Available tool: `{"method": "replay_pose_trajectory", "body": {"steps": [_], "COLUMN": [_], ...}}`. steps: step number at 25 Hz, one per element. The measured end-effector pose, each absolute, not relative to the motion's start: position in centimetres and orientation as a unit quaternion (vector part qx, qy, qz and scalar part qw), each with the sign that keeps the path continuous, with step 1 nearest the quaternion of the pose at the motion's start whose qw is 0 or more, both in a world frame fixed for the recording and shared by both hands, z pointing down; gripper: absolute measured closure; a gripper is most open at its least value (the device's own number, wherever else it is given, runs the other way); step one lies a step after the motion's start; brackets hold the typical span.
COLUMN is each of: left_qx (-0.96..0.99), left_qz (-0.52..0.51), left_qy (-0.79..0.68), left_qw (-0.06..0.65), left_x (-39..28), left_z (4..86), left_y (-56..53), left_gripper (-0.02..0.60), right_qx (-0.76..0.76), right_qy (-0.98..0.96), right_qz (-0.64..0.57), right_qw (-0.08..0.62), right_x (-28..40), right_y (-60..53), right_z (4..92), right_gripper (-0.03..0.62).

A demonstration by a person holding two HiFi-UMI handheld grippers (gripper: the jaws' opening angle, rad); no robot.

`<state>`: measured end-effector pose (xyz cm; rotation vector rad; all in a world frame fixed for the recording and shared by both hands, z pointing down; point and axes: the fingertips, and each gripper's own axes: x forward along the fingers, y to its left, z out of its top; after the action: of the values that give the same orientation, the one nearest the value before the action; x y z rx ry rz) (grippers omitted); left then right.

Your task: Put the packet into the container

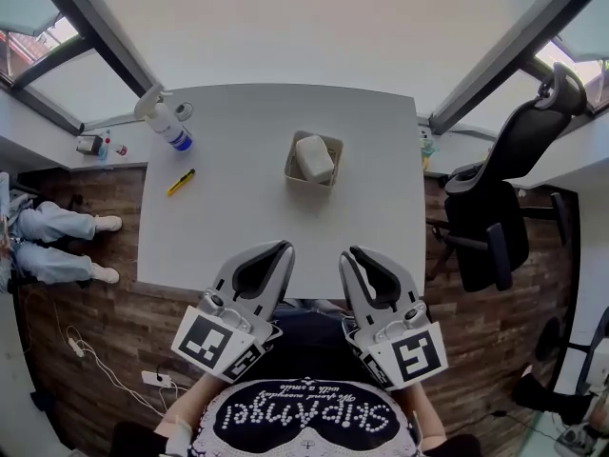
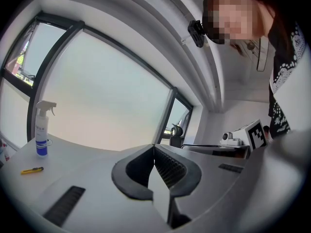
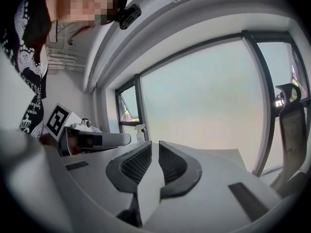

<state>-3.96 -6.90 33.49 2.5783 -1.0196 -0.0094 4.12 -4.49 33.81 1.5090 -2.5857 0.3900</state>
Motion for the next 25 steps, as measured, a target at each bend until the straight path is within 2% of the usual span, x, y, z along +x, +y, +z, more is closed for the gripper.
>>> {"method": "replay_pose_trajectory", "body": {"steps": [25], "left_qx": [0.915], "left_qz": [-0.001], "left_qy": [-0.339], "left_qw": [0.219], "left_x": [-2.6], "left_z": [34.1], "left_y": [-6.0], "left_gripper": [0.572], "right_qx": [0.494], "right_qy": [-0.853], "right_qz": [0.163], "right_qw": [0.041], "right_x": [3.3], "right_y": [-5.0], "right_z": [34.8], "right_gripper": [0.571]}}
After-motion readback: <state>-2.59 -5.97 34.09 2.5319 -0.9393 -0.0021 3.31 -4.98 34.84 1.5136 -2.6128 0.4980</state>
